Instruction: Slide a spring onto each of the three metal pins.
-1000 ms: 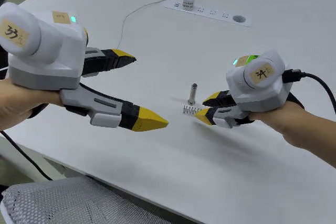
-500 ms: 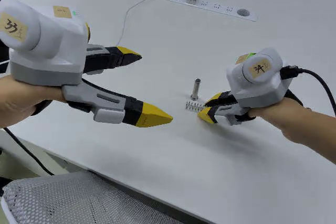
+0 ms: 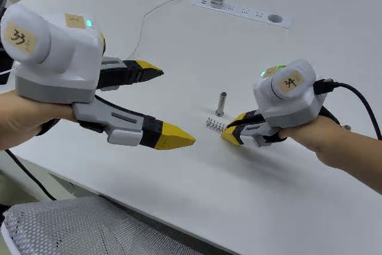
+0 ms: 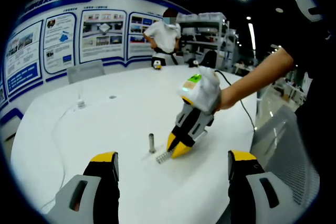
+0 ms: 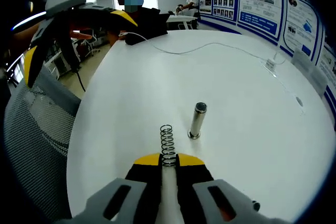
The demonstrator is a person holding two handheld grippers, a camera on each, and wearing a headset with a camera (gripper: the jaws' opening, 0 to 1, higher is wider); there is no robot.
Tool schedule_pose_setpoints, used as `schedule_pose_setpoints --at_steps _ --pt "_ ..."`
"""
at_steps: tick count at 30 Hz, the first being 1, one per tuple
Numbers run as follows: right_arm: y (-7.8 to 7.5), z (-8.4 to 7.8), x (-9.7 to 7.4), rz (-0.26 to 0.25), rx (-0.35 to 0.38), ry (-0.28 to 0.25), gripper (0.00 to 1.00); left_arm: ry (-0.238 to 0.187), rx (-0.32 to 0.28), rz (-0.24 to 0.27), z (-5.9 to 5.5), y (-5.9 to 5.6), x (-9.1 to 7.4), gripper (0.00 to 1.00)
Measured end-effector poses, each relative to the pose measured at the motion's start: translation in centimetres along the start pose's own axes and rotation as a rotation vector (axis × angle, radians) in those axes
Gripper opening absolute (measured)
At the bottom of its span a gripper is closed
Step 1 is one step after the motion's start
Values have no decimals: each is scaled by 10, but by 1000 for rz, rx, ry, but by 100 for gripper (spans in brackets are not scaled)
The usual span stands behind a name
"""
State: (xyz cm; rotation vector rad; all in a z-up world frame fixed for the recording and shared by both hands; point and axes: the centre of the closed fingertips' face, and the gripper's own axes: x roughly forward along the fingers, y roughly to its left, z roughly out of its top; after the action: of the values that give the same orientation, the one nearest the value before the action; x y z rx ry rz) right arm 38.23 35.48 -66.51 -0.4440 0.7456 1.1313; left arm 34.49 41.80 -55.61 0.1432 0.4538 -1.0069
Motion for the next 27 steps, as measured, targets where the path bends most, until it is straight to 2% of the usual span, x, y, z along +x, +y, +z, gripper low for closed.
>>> schedule_pose_setpoints --at_steps 4,10,15,23,27 --pt "3 10 -12 11 -8 -28 10 6 16 5 -1 1 1 85" --pt "10 28 -46 25 -53 -72 10 6 33 -3 2 -1 9 80" --pt "17 34 -68 29 -86 -86 10 3 57 -16 7 -7 17 77" --pt "33 38 -82 53 -112 -110 10 8 97 -65 12 -20 30 68" --pt "42 41 -86 60 -151 -109 10 8 114 -83 14 -24 32 65"
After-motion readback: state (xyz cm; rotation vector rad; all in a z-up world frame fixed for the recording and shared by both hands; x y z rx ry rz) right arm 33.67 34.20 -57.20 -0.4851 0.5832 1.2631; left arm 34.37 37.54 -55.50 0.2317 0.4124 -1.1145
